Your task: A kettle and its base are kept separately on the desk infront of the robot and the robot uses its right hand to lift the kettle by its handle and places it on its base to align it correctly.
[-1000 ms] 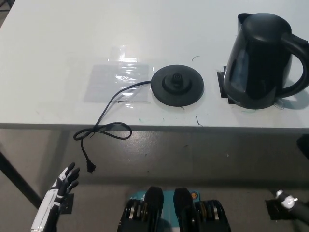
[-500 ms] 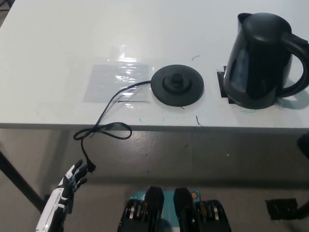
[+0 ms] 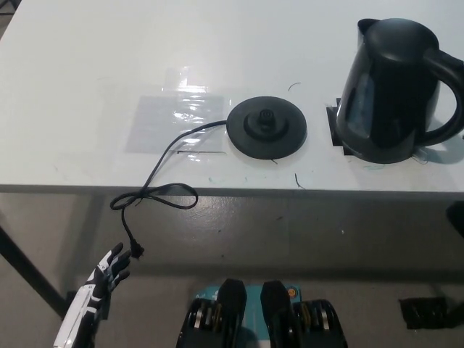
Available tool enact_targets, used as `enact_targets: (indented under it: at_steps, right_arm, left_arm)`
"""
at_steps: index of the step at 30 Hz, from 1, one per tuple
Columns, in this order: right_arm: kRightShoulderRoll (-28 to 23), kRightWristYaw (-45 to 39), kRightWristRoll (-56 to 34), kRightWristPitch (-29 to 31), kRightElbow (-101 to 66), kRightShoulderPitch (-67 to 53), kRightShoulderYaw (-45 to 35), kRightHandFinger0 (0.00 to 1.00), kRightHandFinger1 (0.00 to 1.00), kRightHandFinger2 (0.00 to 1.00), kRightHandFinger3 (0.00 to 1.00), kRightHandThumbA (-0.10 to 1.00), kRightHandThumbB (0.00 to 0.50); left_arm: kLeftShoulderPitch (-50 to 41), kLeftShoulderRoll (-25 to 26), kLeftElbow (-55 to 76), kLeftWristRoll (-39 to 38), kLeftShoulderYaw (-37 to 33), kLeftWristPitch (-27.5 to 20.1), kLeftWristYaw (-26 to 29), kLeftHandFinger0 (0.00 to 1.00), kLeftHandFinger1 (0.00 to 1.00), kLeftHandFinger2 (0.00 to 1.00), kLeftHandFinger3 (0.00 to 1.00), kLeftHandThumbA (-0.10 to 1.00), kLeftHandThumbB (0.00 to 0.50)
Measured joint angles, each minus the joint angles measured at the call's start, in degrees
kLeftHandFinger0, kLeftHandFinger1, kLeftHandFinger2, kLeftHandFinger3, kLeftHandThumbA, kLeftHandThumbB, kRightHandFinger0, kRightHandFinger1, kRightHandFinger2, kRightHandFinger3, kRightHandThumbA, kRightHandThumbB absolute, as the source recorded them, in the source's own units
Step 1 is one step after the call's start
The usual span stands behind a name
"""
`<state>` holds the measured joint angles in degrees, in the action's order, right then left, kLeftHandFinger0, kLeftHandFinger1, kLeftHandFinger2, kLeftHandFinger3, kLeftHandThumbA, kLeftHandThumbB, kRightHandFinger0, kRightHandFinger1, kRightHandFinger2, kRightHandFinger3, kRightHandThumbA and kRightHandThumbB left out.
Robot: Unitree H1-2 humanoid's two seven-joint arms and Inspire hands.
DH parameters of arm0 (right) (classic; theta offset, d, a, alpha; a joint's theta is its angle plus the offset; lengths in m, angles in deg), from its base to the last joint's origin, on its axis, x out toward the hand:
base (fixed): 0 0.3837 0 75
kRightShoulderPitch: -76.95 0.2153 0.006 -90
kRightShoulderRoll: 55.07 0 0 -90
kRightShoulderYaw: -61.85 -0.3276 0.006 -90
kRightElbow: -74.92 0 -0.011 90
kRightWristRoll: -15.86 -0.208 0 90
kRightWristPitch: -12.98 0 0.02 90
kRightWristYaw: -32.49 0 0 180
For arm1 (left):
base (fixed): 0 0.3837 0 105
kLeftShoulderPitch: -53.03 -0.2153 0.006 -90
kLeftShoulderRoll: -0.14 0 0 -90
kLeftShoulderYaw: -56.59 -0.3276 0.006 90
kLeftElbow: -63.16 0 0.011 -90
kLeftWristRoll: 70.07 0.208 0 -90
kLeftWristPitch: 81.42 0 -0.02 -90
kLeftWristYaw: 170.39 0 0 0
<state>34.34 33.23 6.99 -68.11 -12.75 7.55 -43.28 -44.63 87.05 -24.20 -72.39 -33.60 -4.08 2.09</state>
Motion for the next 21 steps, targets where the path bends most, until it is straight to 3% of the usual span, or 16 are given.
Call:
enact_targets:
  at_steps: [6,12,16,21]
  right_arm:
    - [-0.3,-1.6,-2.4,-1.1,8.4,5.3,0.1,1.00,1.00,1.00,1.00,1.00,0.179]
    - [-0.8,-2.7,-2.8,-1.0,15.6,8.7,0.8,1.00,1.00,1.00,1.00,1.00,0.155]
    - [-1.1,-3.4,-2.8,-0.8,20.7,10.3,1.2,1.00,1.00,1.00,1.00,1.00,0.161]
    - [-1.1,-3.6,-2.6,-0.8,25.2,12.0,1.7,1.00,1.00,1.00,1.00,0.97,0.193]
  left_arm:
    - [0.0,0.1,-0.1,0.0,0.1,0.3,0.0,1.00,1.00,1.00,1.00,1.00,0.293]
    - [0.0,0.0,-0.1,0.1,0.2,0.8,0.0,1.00,1.00,1.00,1.00,1.00,0.294]
    - [0.0,0.0,-0.1,0.2,0.2,1.4,0.0,1.00,1.00,1.00,1.00,1.00,0.335]
    - [0.1,0.1,-0.1,0.4,0.2,2.2,0.0,1.00,1.00,1.00,1.00,1.00,0.350]
